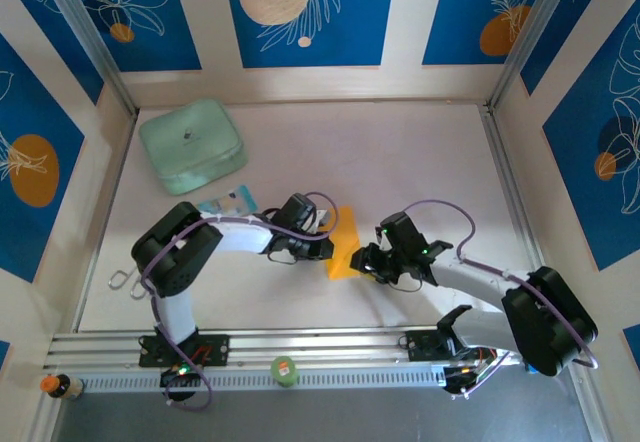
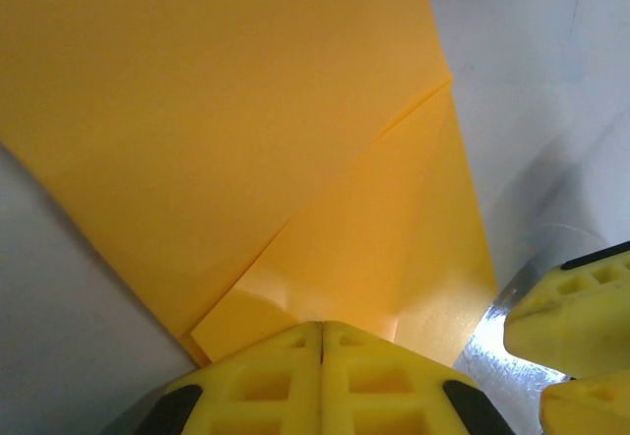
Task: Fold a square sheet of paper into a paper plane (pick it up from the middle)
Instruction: Turn over the paper at the center of the table.
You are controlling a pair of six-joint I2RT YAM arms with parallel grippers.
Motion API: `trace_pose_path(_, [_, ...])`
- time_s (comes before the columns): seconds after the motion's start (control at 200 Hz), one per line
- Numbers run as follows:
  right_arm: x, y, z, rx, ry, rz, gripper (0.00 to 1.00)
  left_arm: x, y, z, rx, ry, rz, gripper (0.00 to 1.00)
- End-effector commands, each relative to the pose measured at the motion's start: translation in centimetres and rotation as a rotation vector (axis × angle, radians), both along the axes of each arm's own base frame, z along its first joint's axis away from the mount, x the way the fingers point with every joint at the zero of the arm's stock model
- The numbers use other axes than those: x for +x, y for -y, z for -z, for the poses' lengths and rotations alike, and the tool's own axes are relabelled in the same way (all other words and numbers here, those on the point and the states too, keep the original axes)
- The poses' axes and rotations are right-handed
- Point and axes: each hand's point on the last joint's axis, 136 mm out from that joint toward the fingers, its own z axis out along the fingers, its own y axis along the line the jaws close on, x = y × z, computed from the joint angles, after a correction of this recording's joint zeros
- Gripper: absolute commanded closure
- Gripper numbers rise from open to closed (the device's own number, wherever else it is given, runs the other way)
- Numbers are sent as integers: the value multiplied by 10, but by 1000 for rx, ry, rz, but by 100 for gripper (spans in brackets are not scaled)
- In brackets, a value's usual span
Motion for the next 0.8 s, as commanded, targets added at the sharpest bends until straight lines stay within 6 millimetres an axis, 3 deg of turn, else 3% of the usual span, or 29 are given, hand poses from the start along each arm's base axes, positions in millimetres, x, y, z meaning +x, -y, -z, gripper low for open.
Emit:
trace_pose_path(0.0, [8, 4, -1, -42, 13, 46, 59, -21, -24, 31, 101, -95, -17, 94])
trace_pose_path(0.25, [15, 9, 9, -68, -5, 76, 58, -19, -21, 27, 100, -90, -5, 94])
trace_pose_path(0.355, [19, 2, 11, -12, 2, 66, 56, -19, -20, 27, 98, -91, -4, 93])
trace_pose_path(0.535, [31, -21, -2, 145, 24, 10, 54, -19, -20, 27, 99, -96, -2, 94])
trace_pose_path(0.675, [49, -29, -18, 234, 58, -17, 50, -19, -20, 28, 96, -99, -1, 94])
trace_pose_path(0.795, [60, -27, -19, 222, 70, -32, 50, -19, -19, 28, 93, -102, 1, 94])
